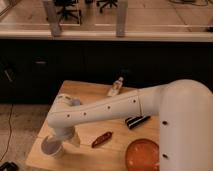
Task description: Pick up the ceramic cup
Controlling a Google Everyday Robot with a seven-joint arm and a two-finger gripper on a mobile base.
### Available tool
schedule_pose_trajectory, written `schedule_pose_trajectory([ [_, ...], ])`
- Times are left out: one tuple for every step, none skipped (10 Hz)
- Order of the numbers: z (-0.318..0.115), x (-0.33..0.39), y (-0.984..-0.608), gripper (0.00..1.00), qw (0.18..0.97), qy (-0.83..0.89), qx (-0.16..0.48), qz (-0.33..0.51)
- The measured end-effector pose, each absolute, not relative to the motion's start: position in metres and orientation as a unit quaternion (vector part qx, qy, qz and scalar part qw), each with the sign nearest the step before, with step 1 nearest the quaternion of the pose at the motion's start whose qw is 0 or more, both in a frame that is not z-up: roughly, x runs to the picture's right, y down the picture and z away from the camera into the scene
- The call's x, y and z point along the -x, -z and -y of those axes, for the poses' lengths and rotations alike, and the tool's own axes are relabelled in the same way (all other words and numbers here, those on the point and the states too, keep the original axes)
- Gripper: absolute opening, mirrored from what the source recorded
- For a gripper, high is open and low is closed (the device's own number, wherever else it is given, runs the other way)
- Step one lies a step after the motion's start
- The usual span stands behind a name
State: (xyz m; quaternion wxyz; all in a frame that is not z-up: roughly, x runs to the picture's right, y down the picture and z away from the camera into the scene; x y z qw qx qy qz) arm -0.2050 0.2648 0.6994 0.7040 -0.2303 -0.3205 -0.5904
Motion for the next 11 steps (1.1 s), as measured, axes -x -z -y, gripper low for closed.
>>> schedule_pose_trajectory([
  [-0.2661,0.2066,-0.6995,0.75,0.700,0.596,0.229,0.320],
  [-0.2670,0.2084,-0.6992,0.65,0.696,0.603,0.226,0.319],
  [-0.2680,0.2109,-0.6987,0.55,0.692,0.607,0.225,0.319],
  [-0.2693,0.2127,-0.6987,0.45,0.689,0.611,0.224,0.319],
  [-0.2695,0.2128,-0.6990,0.35,0.688,0.612,0.224,0.319],
  [-0.2696,0.2125,-0.6995,0.24,0.687,0.613,0.225,0.319],
  [-0.2700,0.2134,-0.6995,0.13,0.685,0.615,0.225,0.319],
  [-0.2705,0.2146,-0.6993,0.04,0.683,0.617,0.224,0.320],
  [-0.2710,0.2151,-0.6991,0.01,0.682,0.618,0.225,0.320],
  [-0.2710,0.2150,-0.6994,0.00,0.681,0.619,0.224,0.320],
  [-0.2710,0.2150,-0.6995,0.00,0.680,0.620,0.223,0.321],
])
